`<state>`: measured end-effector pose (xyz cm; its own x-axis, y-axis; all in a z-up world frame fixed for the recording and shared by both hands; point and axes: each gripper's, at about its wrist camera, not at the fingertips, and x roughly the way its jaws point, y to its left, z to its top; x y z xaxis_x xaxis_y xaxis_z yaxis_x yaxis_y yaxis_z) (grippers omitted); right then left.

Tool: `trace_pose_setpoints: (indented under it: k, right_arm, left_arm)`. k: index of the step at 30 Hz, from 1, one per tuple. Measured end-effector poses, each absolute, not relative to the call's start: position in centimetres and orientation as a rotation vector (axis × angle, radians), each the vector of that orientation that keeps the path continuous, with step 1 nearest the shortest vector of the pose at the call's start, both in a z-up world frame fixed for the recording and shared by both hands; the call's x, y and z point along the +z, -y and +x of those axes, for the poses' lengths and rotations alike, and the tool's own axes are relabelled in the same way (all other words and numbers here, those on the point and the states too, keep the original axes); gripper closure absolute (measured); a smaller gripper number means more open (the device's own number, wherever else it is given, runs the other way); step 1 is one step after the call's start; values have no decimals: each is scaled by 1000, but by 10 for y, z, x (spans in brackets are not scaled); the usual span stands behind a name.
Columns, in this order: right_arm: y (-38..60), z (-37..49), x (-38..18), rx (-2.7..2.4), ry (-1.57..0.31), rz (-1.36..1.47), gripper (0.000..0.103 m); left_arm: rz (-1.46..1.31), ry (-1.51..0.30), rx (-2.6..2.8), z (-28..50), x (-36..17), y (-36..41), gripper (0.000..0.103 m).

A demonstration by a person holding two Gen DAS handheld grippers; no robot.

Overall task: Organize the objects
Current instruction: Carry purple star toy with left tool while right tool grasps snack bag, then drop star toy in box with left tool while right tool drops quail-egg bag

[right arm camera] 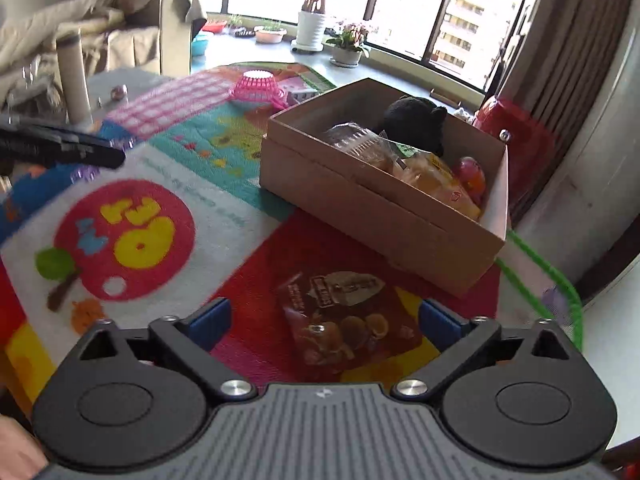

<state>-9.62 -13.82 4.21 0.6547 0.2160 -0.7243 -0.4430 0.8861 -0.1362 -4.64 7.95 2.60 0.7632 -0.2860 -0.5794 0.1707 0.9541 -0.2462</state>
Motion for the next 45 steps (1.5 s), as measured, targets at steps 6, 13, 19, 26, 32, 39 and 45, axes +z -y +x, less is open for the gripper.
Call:
trace_pose_setpoints:
  k: [6,13,19,26,32,39,45]
  right_arm:
    - [155,-90,30,273,-808,-170,0]
    - [161,-77,9,199,-884,71,0]
    - [132,-50,4,267,-830,-16,0]
    - [114,-47,4,307,-802,-125,13]
    - [132,-75,17,308,-812,-92,27]
    - [171,-114,51,287,-711,-31,27]
    - [189,-126,73,235,-615,-14,27]
  left_arm:
    - [-160,-675,-279,-53,27,-70,37]
    - [-159,-695,-312,-45,20,-55,37]
    - [-158,-699,-319,-45,20,-52,37]
    - [-107,-715,-319,-49,21,-46,37]
    - [-34,-744,-372,-58,26,-32,37]
    - [-12,-622,-460,-50,79,-8,37]
    - [13,-413,-449,16,134,30,37]
